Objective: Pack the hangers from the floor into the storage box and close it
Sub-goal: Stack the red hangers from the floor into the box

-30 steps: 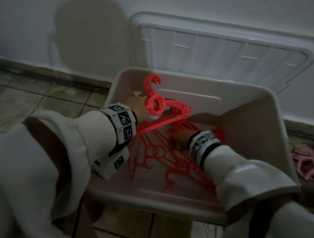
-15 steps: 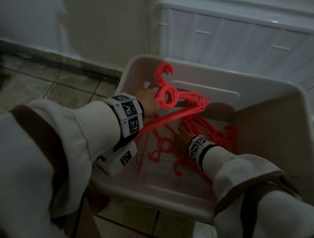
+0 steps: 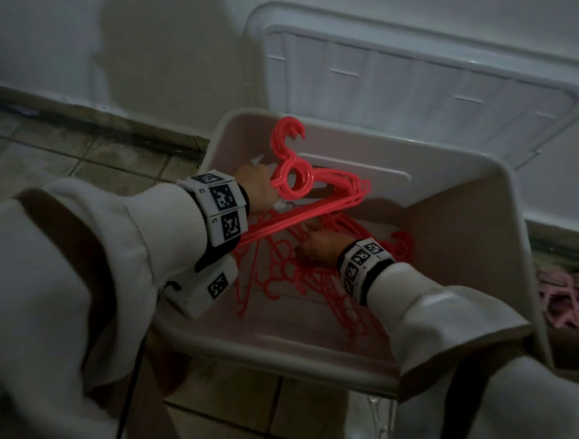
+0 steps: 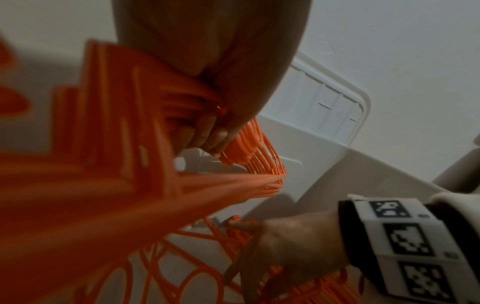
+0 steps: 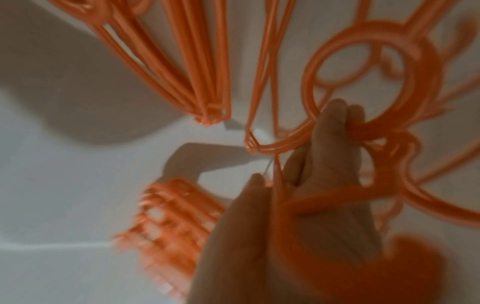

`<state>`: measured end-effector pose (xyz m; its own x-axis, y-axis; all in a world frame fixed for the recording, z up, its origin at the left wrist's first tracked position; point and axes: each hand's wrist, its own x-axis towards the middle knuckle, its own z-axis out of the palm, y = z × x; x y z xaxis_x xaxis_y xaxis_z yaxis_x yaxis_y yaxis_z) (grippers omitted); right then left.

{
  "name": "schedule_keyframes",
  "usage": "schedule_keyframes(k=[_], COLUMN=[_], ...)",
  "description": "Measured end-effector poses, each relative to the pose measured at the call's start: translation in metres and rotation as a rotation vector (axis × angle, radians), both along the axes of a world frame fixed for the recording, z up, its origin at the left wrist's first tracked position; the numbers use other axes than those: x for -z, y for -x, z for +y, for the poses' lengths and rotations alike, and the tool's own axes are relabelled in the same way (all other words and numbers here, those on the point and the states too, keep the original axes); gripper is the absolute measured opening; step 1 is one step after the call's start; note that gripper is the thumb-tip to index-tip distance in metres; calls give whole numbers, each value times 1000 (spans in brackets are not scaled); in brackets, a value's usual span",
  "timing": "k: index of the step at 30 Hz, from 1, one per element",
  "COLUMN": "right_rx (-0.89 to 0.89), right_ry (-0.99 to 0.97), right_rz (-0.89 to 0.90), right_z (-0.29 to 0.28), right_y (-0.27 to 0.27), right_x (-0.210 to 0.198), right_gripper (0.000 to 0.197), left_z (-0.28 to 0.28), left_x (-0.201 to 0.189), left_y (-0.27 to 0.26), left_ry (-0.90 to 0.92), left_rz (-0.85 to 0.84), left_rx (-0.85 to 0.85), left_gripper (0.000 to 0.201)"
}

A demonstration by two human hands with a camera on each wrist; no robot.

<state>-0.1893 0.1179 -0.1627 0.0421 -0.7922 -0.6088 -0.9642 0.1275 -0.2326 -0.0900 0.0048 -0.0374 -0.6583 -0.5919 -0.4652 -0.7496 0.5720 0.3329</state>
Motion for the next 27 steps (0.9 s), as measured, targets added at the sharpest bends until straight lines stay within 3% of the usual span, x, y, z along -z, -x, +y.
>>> schedule_keyframes(k=[3,5,7,10,11,14,18,22,24,27], right_rx=[42,-40,-70,-104,-81,130,330,823,856,612], right_ry=[82,204,248,323,315,282,284,183,137,-69], right_rz=[-212,-165,21,-65,-126,-279,-419,-770,-735,-370], right_z=[7,12,15,22,23,29,30,28,29,29], right_y=[4,10,10,11,11,10,3,-5,0,8], right_x=[-17,-23,-28,-31,-29,-31,-28,-31,-29,-24], right_gripper=[21,20,25,52,51,26,41,45,44,31], left_z=[1,1,3,6,7,12,16,14,14,14], left_x=[-4,-6,-9,-15,-16,-18,-20,-17,-18,-20], left_y=[-2,-2,-3,-2,-1,1,3,4,4,3], left_ry=[28,28,12,-20,-17,0,15,12,-4,-5], left_rz=[-19,-23,-11,11,18,36,41,44,25,18], left_rx=[6,0,-6,1,6,7,24,17,14,23], left_gripper=[24,28,26,29,28,22,23,24,23,22])
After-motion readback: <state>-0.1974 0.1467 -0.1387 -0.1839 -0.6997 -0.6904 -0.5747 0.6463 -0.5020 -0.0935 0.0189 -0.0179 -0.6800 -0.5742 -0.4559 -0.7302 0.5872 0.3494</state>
